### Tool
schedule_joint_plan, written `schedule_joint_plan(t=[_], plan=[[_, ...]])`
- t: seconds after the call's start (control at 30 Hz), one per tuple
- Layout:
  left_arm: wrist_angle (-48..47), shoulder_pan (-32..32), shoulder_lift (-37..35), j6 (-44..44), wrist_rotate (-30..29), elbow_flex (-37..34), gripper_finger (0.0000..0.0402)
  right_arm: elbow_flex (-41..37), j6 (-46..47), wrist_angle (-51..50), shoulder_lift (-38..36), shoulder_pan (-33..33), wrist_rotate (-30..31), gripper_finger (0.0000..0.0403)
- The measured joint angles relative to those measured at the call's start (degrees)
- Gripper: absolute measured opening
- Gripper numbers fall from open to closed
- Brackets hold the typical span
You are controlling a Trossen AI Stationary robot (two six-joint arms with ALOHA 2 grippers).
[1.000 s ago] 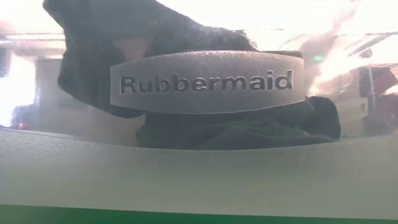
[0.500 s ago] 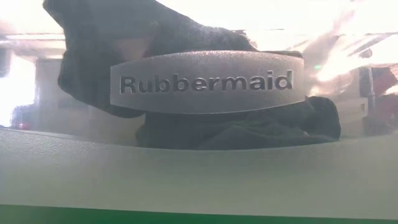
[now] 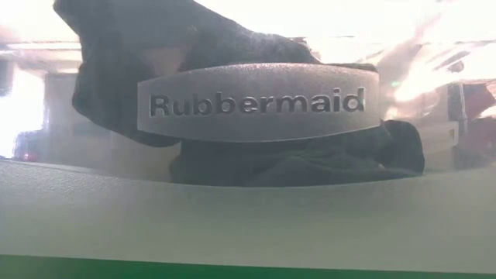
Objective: Sort clothes
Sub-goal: Put the black shorts into the transparent bin
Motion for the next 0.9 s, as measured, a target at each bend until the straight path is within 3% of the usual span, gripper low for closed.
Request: schedule_joint_plan(t=[0.03, 0.1, 0.43, 0.9], plan=[[0.0, 0.0, 0.0, 0.0, 0.0, -0.1, 0.0, 0.0, -0.5, 0.0, -0.5, 0.0, 0.0, 0.0034], [-0.1, 0.0, 0.0, -0.3, 0.0, -0.1, 0.0, -0.1, -0.9, 0.0, -2.4, 0.0, 0.3, 0.002], [-0.1, 0.0, 0.0, -0.7, 0.0, -0.2, 0.0, -0.3, -0.9, -1.6, -21.8, -0.2, 2.5, 0.001], [0.0, 0.0, 0.0, -0.7, 0.0, -0.3, 0.0, -0.2, 16.4, 7.4, -48.0, -0.2, 3.4, 0.0009]])
